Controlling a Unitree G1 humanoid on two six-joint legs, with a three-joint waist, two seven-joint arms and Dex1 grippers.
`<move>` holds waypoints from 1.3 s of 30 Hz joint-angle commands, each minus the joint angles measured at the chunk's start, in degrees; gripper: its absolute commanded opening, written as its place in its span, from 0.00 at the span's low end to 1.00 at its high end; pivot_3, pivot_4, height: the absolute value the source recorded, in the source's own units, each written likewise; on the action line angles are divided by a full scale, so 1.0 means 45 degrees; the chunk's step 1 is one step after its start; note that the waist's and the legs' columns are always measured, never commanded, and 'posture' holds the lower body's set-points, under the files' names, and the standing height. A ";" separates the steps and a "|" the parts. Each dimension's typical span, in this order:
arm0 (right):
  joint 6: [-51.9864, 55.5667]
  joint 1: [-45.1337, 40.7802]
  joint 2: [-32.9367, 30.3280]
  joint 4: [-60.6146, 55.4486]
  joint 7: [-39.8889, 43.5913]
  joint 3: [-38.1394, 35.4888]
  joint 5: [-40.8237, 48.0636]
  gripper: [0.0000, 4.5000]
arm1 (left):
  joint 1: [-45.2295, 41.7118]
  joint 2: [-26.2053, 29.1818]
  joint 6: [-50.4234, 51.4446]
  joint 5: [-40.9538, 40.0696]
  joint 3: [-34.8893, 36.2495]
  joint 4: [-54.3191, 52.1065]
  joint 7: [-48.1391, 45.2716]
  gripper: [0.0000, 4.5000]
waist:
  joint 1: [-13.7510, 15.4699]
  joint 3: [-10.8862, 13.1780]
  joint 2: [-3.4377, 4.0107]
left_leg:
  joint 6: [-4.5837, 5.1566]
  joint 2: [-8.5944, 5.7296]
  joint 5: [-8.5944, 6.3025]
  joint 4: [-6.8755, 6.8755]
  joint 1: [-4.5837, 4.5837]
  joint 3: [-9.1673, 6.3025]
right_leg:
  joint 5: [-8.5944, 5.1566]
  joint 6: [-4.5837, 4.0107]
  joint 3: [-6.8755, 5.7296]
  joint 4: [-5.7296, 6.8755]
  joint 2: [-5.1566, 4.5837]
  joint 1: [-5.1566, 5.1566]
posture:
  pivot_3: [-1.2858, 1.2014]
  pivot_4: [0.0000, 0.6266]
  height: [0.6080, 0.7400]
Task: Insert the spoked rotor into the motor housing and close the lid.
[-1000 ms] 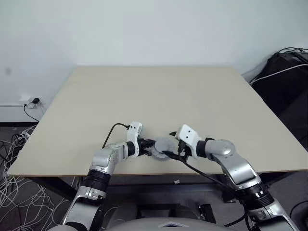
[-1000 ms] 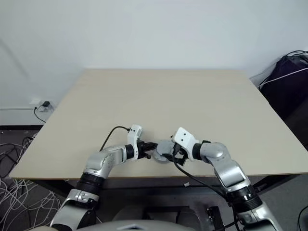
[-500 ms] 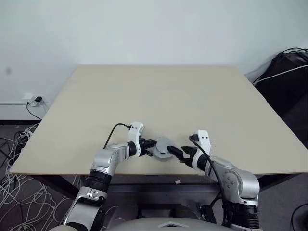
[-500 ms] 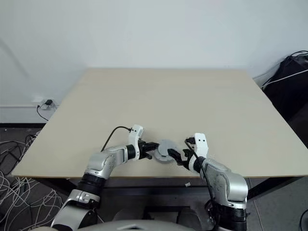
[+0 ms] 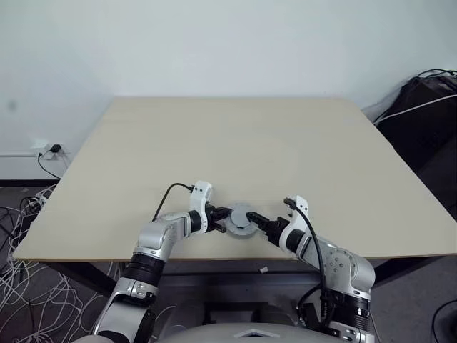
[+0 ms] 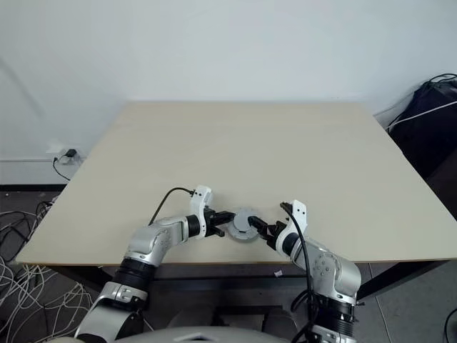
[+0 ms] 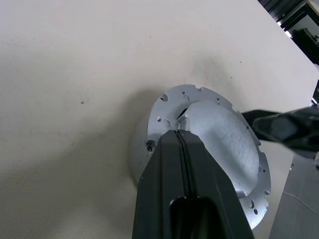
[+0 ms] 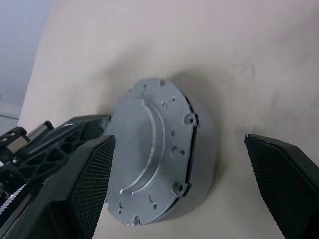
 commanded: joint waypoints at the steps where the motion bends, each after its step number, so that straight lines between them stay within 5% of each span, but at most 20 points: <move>1: -0.0157 -0.0414 0.0482 0.0212 -0.0221 0.0152 0.0489 0.99 | 0.0191 -0.0055 0.0312 0.0056 -0.0412 0.0084 -0.0134 0.00 | -0.0034 -0.0001 0.0002 | 0.0000 0.0000 0.0000 0.0000 0.0000 -0.0001 | 0.0000 0.0000 0.0000 0.0000 0.0001 0.0001 | 0.52 0.00 1.00; 20: 0.2176 -0.1312 0.1239 0.2230 -0.0359 -0.1232 0.4506 0.99 | 0.0341 0.0040 0.0454 0.0031 -0.0335 -0.0152 -0.0080 0.00 | -0.0338 -0.0001 0.0010 | -0.0005 0.0016 -0.0001 -0.0014 0.0030 -0.0001 | -0.0006 -0.0010 0.0010 0.0005 -0.0040 0.0010 | 0.52 0.00 1.00; 27: 0.1666 -0.1443 0.1121 0.4026 -0.0639 -0.0641 0.3651 0.99 | 0.0339 0.0026 0.0430 0.0030 -0.0310 -0.0122 -0.0059 0.00 | -0.0608 -0.0017 -0.0015 | -0.0010 0.0021 0.0000 -0.0018 0.0062 0.0002 | -0.0008 -0.0013 0.0023 0.0016 -0.0017 0.0025 | 0.52 0.00 1.00; 39: 0.2505 -0.1753 0.1232 0.3425 -0.0003 -0.0351 0.4614 0.99 | 0.0372 0.0006 0.0442 0.0158 -0.0159 -0.0110 -0.0088 0.00 | -0.0747 -0.0010 0.0004 | -0.0026 0.0022 0.0004 -0.0021 0.0054 -0.0002 | -0.0008 -0.0016 0.0056 0.0040 -0.0021 -0.0005 | 0.52 0.00 1.00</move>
